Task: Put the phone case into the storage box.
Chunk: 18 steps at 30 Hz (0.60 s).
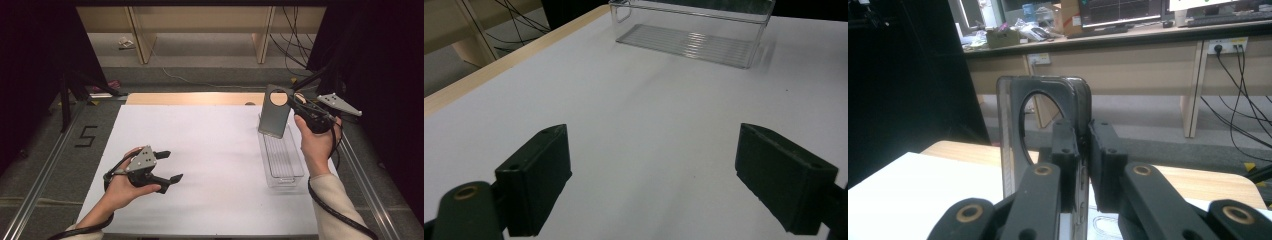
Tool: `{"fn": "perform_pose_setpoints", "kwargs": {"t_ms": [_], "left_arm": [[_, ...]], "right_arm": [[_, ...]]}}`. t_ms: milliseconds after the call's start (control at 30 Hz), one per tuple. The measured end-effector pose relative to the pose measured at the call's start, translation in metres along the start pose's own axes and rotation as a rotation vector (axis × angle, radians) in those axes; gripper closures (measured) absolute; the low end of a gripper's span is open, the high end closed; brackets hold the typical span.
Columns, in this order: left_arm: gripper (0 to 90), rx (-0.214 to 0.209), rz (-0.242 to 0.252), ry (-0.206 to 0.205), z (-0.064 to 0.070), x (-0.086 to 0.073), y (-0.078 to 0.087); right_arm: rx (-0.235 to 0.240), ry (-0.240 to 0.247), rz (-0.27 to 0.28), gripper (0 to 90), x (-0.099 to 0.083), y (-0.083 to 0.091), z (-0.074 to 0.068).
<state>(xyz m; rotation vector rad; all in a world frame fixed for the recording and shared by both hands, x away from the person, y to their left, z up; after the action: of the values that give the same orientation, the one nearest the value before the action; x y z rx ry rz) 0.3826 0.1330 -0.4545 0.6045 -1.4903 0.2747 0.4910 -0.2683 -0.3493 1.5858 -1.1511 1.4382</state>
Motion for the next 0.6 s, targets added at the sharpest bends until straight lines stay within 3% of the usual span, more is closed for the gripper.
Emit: {"fn": "perform_pose_setpoints", "kwargs": {"t_ms": [600], "left_arm": [[14.1, 0.000, 0.000, 0.000, 0.0002, 0.0001, -0.0001]], "right_arm": [[-0.005, 0.008, -0.002, 82.9, -0.0001, -0.0003, 0.0031]]}}
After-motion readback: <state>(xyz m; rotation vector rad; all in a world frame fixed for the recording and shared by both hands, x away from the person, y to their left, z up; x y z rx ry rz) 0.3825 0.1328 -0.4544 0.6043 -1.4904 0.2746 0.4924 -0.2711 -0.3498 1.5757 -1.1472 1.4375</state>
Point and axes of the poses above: each handheld gripper's, and its own axes: y roughly backward along the jaws, x roughly out of its top, z roughly to its right, the point moved 6 cm from there along -y, roughly forward along the jaws, and after that the axes turned 14 degrees about z, right-handed, at the moved point
